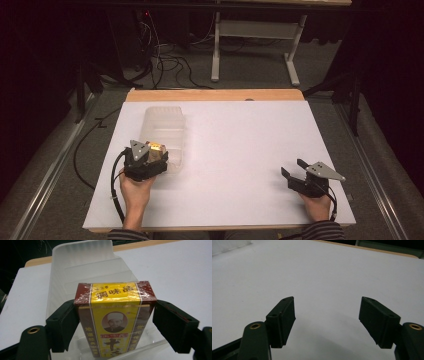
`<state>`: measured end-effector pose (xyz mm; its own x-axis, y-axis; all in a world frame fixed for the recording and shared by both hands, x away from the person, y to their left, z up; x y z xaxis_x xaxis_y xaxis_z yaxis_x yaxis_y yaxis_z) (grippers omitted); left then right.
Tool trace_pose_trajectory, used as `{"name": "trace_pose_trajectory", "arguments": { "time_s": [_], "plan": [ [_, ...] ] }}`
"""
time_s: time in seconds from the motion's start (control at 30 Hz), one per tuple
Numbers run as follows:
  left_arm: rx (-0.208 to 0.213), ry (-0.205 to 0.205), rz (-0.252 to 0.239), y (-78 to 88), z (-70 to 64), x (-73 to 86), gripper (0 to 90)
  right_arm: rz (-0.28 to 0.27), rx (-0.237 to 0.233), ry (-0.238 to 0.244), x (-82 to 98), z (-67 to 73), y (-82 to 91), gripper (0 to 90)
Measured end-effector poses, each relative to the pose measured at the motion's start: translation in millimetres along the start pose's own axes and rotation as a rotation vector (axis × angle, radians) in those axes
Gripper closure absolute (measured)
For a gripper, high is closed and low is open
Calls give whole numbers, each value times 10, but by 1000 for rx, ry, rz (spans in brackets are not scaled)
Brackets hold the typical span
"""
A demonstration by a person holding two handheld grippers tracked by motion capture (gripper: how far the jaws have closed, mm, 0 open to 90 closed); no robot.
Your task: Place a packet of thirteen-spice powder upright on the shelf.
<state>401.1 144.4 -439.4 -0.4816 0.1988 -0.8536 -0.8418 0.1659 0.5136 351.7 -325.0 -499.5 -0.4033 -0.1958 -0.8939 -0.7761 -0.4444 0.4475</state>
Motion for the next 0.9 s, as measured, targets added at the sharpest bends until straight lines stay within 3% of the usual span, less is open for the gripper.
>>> {"name": "trace_pose_trajectory", "arguments": {
  "time_s": [0.9],
  "plan": [
    [17,-3,-61,148,-34,-233,178,3,-3,-1,2,1,0,298]
  ]
}}
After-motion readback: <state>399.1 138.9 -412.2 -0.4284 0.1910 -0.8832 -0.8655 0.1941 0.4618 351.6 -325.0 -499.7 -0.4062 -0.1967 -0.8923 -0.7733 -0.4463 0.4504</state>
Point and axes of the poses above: each handheld gripper's, and its own axes: y roughly backward along the jaws, x roughly out of its underside, z roughly to its left, the point moved 5 cm from there along -y, roughly forward along the jaws, and after that the axes turned 8 degrees about -x, right-handed, at the moved point
